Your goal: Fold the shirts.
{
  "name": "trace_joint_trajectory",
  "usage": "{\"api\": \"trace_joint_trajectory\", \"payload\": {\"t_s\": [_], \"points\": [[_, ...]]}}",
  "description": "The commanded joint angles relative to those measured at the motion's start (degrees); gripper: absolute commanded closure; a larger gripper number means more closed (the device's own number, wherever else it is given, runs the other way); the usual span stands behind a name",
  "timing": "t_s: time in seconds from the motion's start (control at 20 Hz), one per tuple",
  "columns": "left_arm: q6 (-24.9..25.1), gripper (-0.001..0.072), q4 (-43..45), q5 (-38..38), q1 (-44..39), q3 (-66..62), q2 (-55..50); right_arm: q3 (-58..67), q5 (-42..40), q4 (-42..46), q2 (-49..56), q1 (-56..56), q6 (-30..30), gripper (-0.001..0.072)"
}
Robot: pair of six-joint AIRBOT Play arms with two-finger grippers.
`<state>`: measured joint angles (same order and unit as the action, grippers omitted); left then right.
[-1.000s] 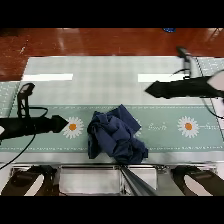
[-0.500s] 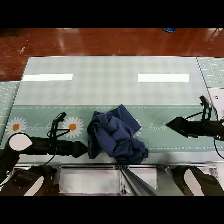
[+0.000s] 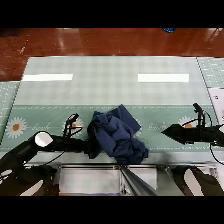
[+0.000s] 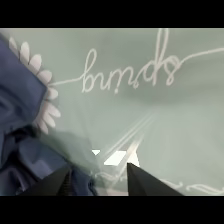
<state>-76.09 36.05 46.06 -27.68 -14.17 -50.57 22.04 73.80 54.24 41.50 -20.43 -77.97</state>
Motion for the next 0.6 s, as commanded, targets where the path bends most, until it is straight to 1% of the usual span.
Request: {"api": "trace_joint_trajectory", "payload": {"t_s": [0.0,0.05,0.25,0.45,0.55], "points": [[-0.2,0.0336,-0.1,-2.9,-0.8,-2.2,-6.1,-0.7,4.5,-0.4,0.0,0.0,1.6,0.0305],[0.4,0.0691,-0.1,-2.0,-0.8,-3.0,-7.0,-1.7,4.6,-1.0,0.0,0.4,1.6,0.0305],[1.1,0.069,-0.1,0.1,-0.9,-5.0,-7.2,-4.3,3.3,-5.6,0.0,10.0,1.3,0.0306],[1.1,0.069,-0.1,0.5,-0.9,-5.3,-7.2,-4.3,-0.5,-4.1,0.0,19.4,-2.5,0.0306],[1.1,0.069,-0.1,0.5,-0.9,-5.3,-7.2,-4.3,-4.5,-4.2,0.0,23.4,-3.6,0.0306]]}}
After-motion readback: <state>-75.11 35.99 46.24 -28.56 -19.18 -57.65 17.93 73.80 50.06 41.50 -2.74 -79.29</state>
